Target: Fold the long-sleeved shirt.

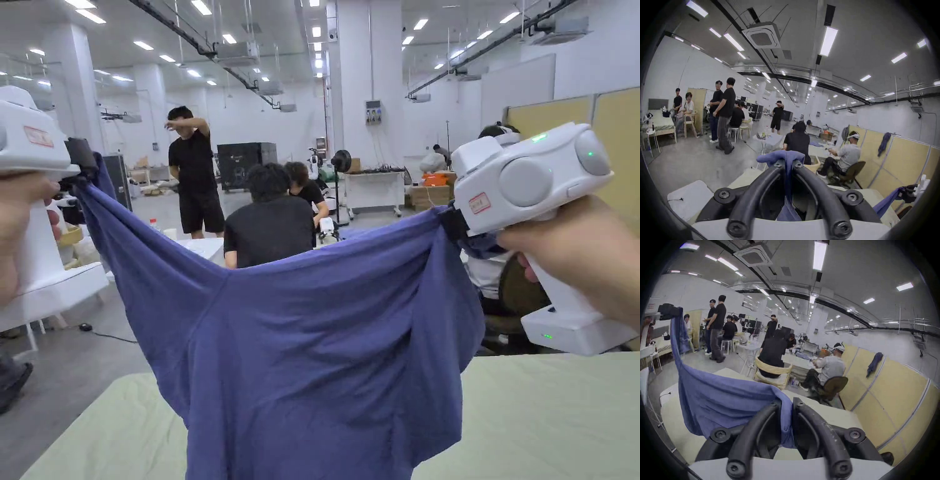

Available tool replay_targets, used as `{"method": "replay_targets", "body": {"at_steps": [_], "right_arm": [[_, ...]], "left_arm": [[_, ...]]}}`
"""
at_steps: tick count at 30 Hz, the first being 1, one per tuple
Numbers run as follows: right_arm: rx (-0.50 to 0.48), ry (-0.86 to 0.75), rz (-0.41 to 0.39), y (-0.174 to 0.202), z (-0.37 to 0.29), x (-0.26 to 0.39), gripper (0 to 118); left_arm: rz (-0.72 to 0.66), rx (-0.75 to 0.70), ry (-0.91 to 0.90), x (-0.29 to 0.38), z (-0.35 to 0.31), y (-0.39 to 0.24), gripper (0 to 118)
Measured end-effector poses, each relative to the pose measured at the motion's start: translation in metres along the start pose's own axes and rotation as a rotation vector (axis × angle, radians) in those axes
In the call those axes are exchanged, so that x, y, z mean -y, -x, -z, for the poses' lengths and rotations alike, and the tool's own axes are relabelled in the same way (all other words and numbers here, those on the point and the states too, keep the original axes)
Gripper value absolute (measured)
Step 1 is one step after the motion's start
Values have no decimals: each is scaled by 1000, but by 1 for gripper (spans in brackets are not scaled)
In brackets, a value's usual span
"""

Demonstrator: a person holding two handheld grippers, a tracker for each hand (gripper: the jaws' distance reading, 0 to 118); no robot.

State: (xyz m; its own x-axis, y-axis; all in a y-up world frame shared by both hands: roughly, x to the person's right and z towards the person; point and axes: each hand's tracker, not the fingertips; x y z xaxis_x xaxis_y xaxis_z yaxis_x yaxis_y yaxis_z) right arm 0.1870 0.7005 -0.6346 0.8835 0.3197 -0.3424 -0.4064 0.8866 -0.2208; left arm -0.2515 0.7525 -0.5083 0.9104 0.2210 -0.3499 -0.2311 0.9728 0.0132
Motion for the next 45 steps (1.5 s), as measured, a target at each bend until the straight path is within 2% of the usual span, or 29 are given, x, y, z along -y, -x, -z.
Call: {"method": "replay_targets", "body": {"at_steps": [5,10,17,20,23,25,28,32,39,42,45], "right_arm": [[51,11,14,5,49,-36,16],[72,61,-9,20,103,-8,16],[-1,304,-86,80,199,132,16],[-43,402,-85,106,235,203,16],[-84,465,-96,125,240,266,16],[-86,487,-117,133,232,302,16],[-124,492,-109,139,202,346,16],[-127,503,-132,152,140,393,16],[-120,536,-115,162,22,469,16],[-88,507,-135,167,-30,495,16],[-121,559,-70,169,-72,515,16]], "left_arm": [[15,-56,-28,-3,39,-2,5],[25,-101,0,52,74,15,5],[51,-148,247,199,119,66,5],[67,-147,327,267,115,79,5],[61,-145,419,321,99,94,5],[68,-140,440,348,82,103,5],[183,-99,442,373,41,112,5],[65,-16,521,387,-21,131,5],[93,-29,644,414,-142,146,5],[119,-34,716,430,-190,152,5],[169,-27,789,447,-231,160,5]]}}
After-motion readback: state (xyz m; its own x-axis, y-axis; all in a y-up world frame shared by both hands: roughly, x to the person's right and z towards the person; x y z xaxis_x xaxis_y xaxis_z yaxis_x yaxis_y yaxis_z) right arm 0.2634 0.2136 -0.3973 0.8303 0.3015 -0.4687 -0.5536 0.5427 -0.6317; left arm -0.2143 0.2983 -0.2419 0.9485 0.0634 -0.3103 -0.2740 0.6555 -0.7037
